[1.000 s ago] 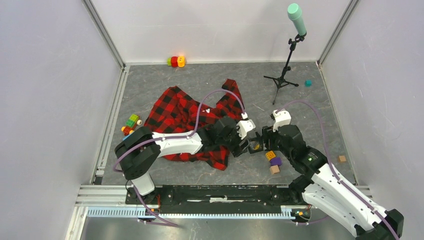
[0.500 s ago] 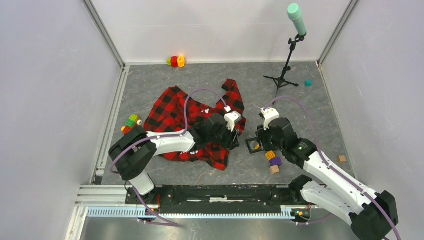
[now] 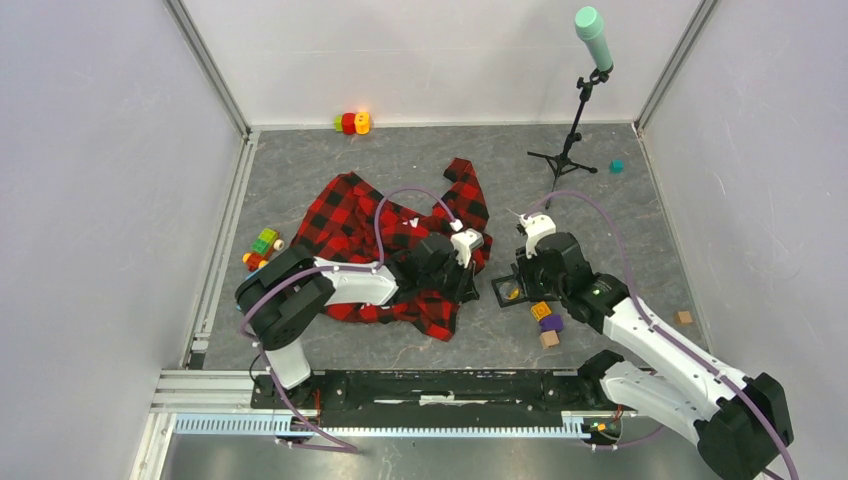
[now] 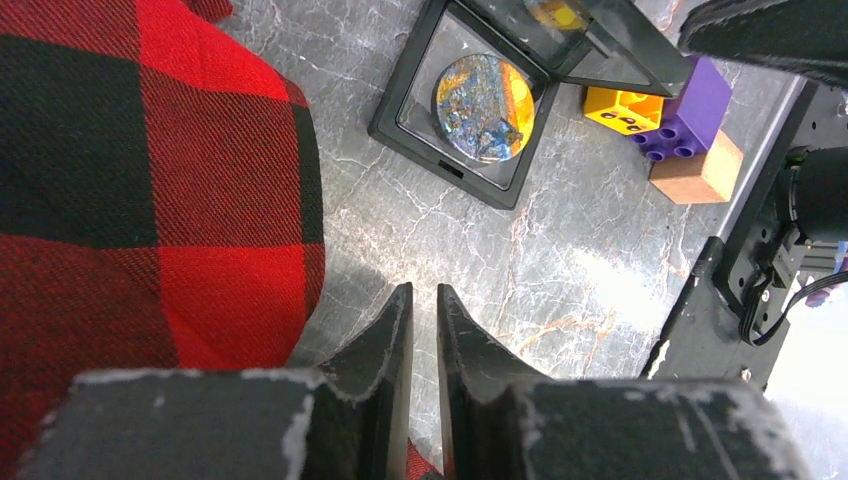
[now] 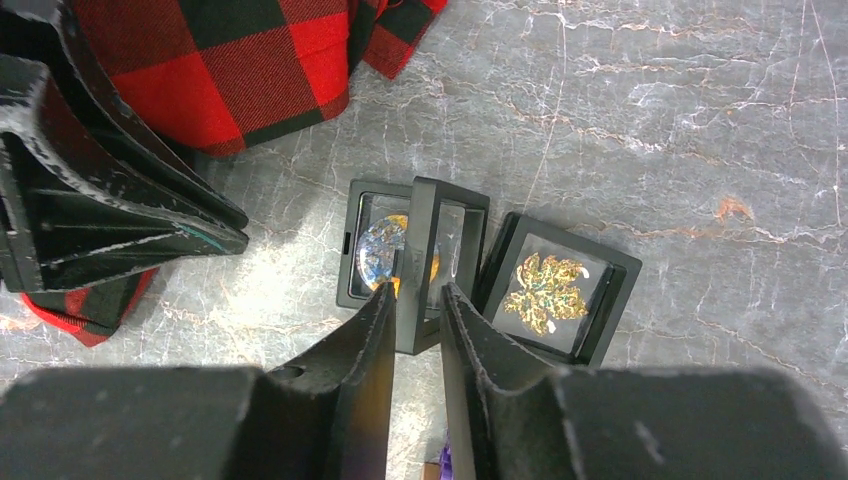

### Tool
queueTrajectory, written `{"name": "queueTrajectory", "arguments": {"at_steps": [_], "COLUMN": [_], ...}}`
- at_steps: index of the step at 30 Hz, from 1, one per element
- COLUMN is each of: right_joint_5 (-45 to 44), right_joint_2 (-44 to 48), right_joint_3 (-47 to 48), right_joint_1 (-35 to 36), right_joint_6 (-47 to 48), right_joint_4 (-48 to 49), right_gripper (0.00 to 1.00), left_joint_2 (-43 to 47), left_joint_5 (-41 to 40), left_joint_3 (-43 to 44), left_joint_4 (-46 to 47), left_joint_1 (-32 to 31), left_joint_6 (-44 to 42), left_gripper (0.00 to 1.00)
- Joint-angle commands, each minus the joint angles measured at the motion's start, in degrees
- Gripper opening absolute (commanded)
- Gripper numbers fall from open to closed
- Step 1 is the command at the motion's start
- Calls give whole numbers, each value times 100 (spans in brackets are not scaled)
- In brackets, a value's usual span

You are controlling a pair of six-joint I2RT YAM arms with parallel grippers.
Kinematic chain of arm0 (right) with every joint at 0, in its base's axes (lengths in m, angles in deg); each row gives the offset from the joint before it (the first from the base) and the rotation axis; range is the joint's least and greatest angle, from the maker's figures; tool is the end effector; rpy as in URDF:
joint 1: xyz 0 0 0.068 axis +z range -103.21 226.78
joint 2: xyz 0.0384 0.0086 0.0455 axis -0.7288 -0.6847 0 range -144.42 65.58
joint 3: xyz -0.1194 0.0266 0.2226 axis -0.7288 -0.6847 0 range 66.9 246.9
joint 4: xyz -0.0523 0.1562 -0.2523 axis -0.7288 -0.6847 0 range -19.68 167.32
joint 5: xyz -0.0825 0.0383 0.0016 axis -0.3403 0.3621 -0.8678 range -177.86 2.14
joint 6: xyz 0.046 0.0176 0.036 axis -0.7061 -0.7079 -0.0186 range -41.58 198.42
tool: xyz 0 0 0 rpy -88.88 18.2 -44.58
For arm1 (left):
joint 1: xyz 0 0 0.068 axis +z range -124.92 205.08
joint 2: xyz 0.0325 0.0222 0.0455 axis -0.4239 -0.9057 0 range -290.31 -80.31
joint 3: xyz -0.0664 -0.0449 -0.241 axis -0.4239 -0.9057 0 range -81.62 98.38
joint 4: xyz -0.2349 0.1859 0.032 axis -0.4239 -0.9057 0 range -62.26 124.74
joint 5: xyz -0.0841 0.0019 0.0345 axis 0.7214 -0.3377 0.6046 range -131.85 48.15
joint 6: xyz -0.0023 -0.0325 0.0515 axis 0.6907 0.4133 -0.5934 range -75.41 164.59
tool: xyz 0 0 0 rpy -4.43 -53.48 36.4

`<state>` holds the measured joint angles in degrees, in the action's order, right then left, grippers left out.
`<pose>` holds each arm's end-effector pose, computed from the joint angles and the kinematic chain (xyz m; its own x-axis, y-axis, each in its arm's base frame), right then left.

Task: Remove the brooch from the garment
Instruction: Close the brooch box at the center of the board.

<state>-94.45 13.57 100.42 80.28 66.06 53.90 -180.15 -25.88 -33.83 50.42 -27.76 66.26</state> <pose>0.2111 0.1334 0.1923 -0.6463 -0.1725 -0.7433 -0.3465 0.9342 0.0845 0.2198 -0.3109 0.0950 -0.6652 0.2898 -0.6882 0.7041 0.5502 -0.4489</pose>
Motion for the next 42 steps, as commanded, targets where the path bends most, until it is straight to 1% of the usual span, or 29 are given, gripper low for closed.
{"name": "queueTrajectory", "arguments": {"at_steps": [1, 2, 4, 11, 13, 16, 22, 28, 29, 31, 34, 35, 36, 38, 40, 42], "right_joint_5": [15, 46, 113, 353, 507, 641, 642, 646, 820, 899, 937, 904, 863, 780, 892, 1282], "right_joint_2": [-60, -87, -169, -388, -503, -681, -701, -914, -951, -1002, -1062, -1051, -1021, -964, -990, -1100], "right_joint_3": [-62, -80, -99, -294, -341, -420, -406, -320, -316, -317, -272, -252, -220, -173, -136, -126], "right_joint_1": [-58, -62, -57, -71, -71, -71, -71, -71, -71, -71, -71, -71, -71, -71, -69, -50], "right_joint_6": [77, 85, 87, 34, 40, 32, 42, 125, 127, 95, 97, 99, 94, 86, 78, 80], "right_joint_4": [367, 388, 410, 646, 717, 803, 872, 801, 820, 857, 879, 868, 851, 825, 799, 816], "right_gripper": [26, 23, 15, 12, 8, 7, 10, 10, 10, 10, 13, 16, 23, 28, 28, 28], "left_joint_2": [-180, -206, -274, -617, -718, -863, -924, -798, -748, -597, -267, -118, 34, 389, 770, 1120], "left_joint_5": [135, 135, 135, 163, 163, 168, 175, 172, 163, 146, 100, 79, 60, -25, -169, -311], "left_joint_3": [219, 236, 290, 507, 561, 647, 698, 639, 606, 543, 448, 436, 401, 342, 287, 183], "left_joint_4": [313, 306, 280, 216, 216, 216, 242, 241, 242, 235, 117, 24, -42, -256, -546, -812], "left_joint_1": [-15, -13, -16, -22, -20, -20, -24, -24, -19, -20, -20, -24, -22, -25, -11, -9], "left_joint_6": [254, 250, 232, 230, 225, 224, 226, 208, 206, 198, 173, 156, 140, 98, 75, 76], "left_gripper": [19, 19, 18, 17, 17, 16, 16, 16, 16, 16, 16, 16, 16, 18, 19, 21]}}
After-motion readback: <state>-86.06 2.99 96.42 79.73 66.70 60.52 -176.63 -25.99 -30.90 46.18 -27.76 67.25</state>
